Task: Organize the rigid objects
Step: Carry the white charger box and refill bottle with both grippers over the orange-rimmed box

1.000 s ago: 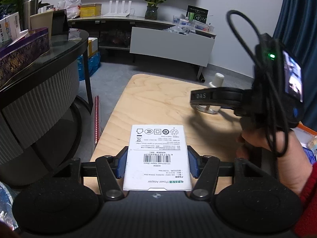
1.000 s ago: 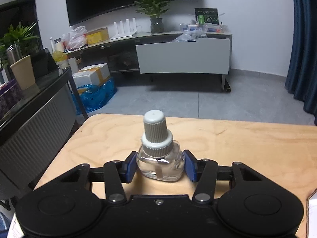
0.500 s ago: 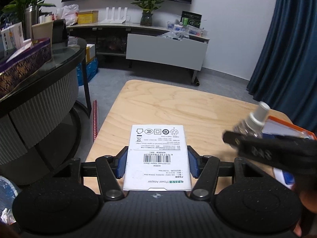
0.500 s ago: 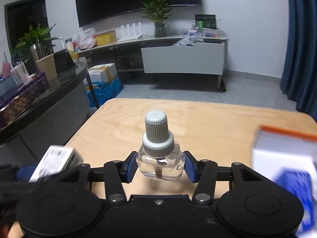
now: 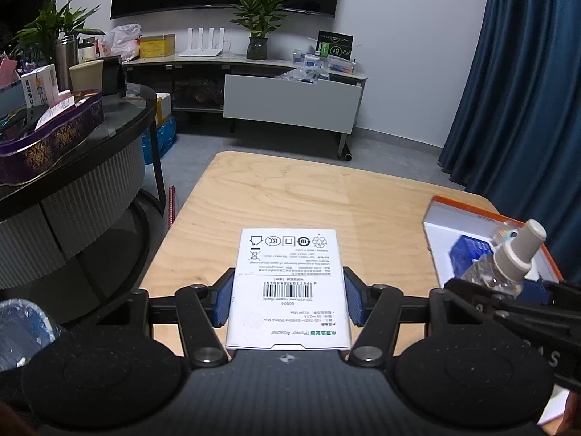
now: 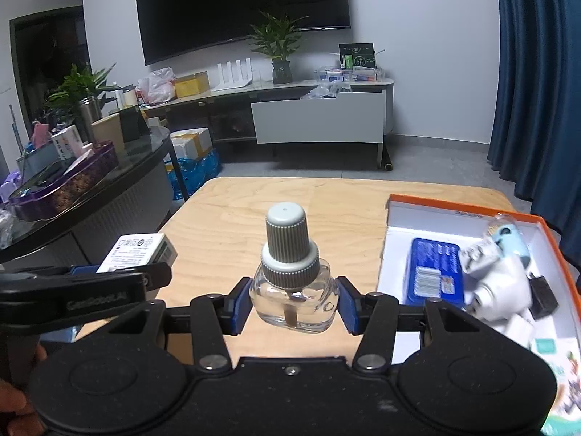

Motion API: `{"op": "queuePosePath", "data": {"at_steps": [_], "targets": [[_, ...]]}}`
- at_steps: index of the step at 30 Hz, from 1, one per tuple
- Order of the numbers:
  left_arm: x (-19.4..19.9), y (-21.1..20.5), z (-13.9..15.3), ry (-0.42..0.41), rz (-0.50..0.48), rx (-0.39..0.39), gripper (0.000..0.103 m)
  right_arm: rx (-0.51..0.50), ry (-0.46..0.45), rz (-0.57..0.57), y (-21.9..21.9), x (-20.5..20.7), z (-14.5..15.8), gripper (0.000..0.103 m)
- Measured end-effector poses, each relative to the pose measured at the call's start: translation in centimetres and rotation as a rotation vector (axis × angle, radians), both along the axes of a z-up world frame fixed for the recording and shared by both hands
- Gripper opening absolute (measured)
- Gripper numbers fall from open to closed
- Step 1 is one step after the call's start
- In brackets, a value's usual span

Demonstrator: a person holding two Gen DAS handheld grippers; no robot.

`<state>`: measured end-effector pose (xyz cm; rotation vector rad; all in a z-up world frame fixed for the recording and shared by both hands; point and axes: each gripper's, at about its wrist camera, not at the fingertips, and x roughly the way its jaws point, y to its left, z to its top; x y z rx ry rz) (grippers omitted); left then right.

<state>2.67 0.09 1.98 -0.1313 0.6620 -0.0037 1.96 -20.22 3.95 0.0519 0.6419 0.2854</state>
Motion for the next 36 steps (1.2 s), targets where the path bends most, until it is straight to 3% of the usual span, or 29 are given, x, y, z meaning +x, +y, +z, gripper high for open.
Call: {"op": "queuePosePath", "data": {"at_steps": [16, 36], "targets": [[-3.3, -3.1, 0.7, -0.028, -0.035, 0.012, 0.060, 0.013, -0.031, -0.043, -3.9, -5.6, 0.7, 0.060], [-5.2, -4.9, 1.5, -0.056, -0.079, 0.021, 0.060, 0.028, -0.073, -0.075, -5.7, -7.7, 1.9, 0.060]]}}
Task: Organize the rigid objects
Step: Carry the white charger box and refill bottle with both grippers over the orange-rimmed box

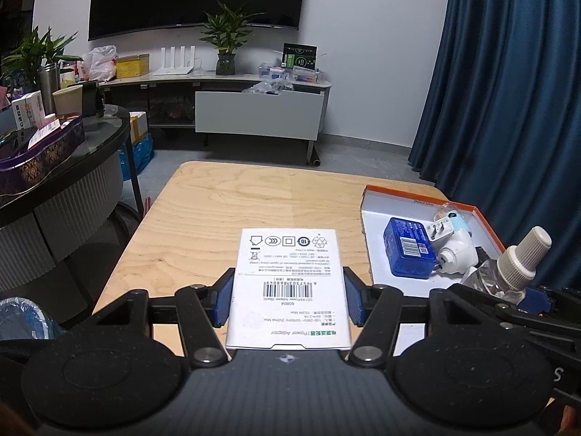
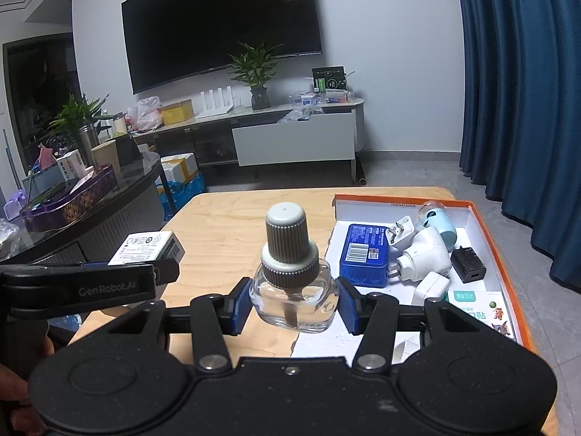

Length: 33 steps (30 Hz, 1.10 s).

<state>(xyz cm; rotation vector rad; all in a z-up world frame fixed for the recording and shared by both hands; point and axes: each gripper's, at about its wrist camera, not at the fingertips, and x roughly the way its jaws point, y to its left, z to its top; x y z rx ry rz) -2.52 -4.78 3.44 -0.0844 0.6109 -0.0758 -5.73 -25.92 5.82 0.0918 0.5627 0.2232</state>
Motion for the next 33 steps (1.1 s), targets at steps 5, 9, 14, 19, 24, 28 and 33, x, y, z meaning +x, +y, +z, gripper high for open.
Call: {"op": "queuePosePath", "data": {"at_steps": [5, 9, 14, 19, 24, 28, 33], "targets": [[0.2, -0.4, 0.1, 0.001, -0.010, 0.002, 0.060, 0.000, -0.003, -0.008, -0.2, -0.1, 0.0, 0.060], [0.5, -0.8, 0.0, 0.006, -0.024, 0.003, 0.060, 0.003, -0.004, -0.022, -0.6, 0.0, 0.0, 0.060], [0.9, -1.3, 0.2, 0.009, -0.041, 0.000, 0.060, 0.002, -0.002, -0.040, -1.1, 0.3, 0.1, 0.060], [1.5, -2.3, 0.3, 0.011, -0.069, -0.001, 0.060, 0.001, 0.001, -0.068, -2.1, 0.7, 0.1, 0.060], [1.9, -3.5, 0.5, 0.013, -0.100, -0.002, 0.060, 0.003, 0.004, -0.102, -3.3, 0.9, 0.2, 0.060], [2.2, -4.3, 0.7, 0.013, -0.125, -0.008, 0.060, 0.004, 0.008, -0.130, -4.3, 1.0, 0.3, 0.060], [2.8, -5.4, 1.2, 0.016, -0.156, -0.013, 0.060, 0.004, 0.005, -0.159, -5.3, 1.2, 0.5, 0.060]]}}
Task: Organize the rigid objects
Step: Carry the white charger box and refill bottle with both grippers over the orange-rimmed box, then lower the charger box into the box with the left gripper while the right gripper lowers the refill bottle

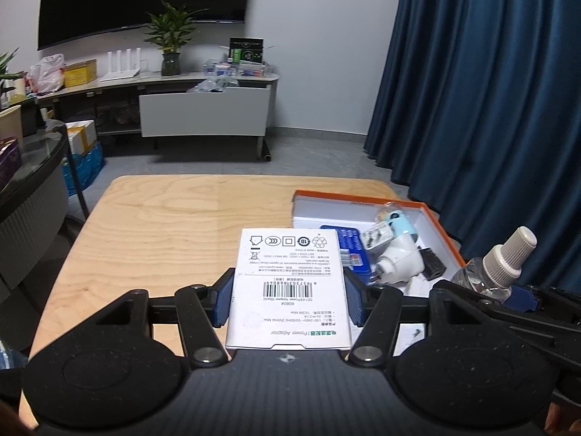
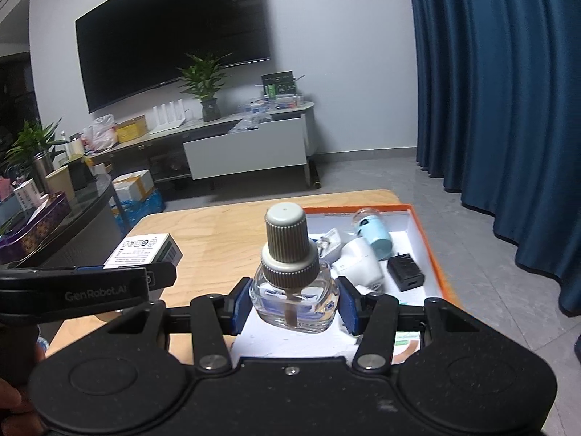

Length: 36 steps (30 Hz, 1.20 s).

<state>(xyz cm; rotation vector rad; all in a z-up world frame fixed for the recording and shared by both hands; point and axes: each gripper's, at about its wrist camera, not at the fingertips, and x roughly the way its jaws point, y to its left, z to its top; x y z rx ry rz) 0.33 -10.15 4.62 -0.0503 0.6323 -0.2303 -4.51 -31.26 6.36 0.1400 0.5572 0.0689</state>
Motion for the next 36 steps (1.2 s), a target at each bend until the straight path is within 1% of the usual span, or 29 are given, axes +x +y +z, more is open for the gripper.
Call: {"op": "queuePosePath", "data": {"at_steps": [8, 15, 36], "targets": [[0.8, -1.7, 0.5, 0.002, -0.048, -0.006, 0.060, 0.002, -0.002, -0.047, -1.8, 0.6, 0.4, 0.060], [1.5, -2.8, 0.3, 0.009, -0.078, -0.001, 0.060, 0.011, 0.002, -0.080, -3.1, 1.0, 0.4, 0.060], [3.4, -5.2, -0.3, 0.031, -0.119, 0.020, 0.060, 0.021, 0.007, -0.118, -4.7, 2.8, 0.0, 0.060]]}}
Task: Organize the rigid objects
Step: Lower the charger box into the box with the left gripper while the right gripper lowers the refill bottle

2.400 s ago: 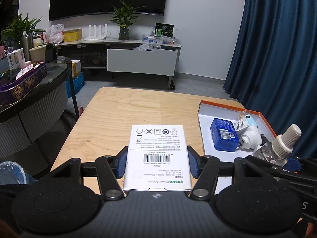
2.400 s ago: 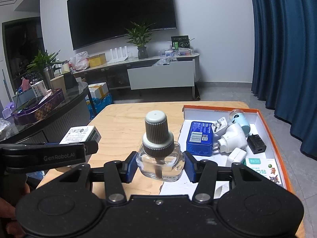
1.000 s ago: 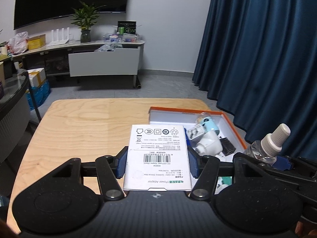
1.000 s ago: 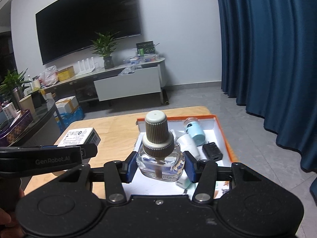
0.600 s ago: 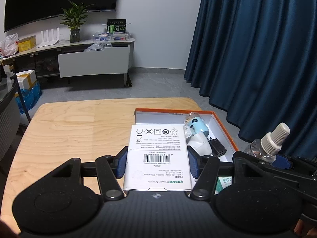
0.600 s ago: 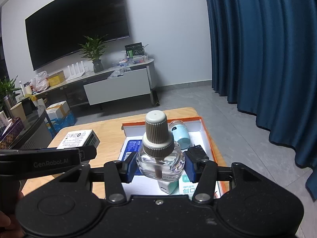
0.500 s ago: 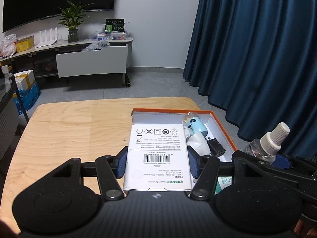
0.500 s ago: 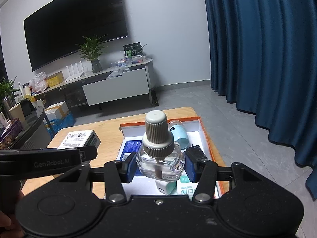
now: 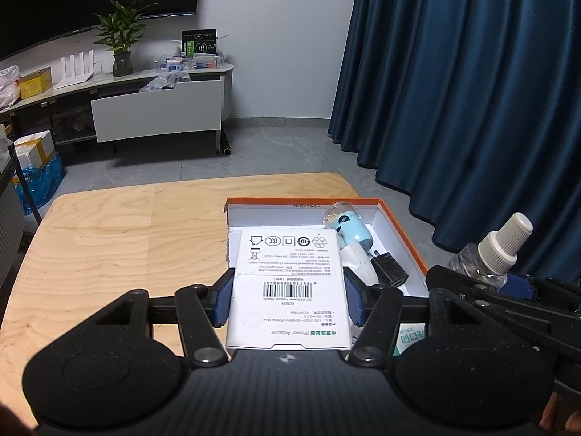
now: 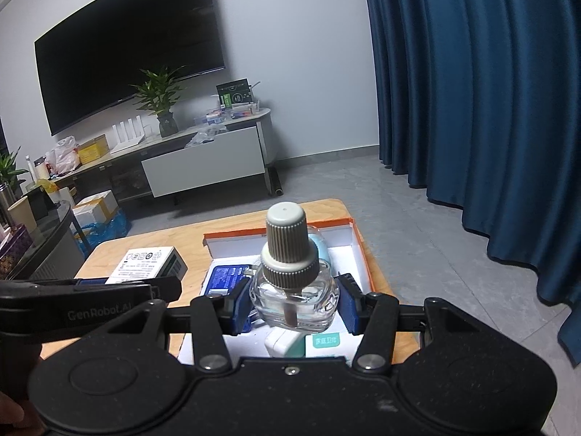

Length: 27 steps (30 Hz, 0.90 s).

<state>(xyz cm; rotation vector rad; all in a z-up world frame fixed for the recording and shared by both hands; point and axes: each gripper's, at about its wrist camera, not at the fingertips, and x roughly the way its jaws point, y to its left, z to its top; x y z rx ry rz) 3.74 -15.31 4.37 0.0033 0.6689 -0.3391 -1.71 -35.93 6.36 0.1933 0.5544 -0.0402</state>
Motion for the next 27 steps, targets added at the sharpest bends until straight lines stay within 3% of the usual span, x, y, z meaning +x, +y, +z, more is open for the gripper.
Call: {"op": "queuePosePath", "data": {"at_steps": [27], "targets": [[1.3, -1.2, -0.3, 0.011, -0.020, 0.001, 0.060, -0.020, 0.006, -0.005, -1.6, 1.9, -0.1, 0.060]]}}
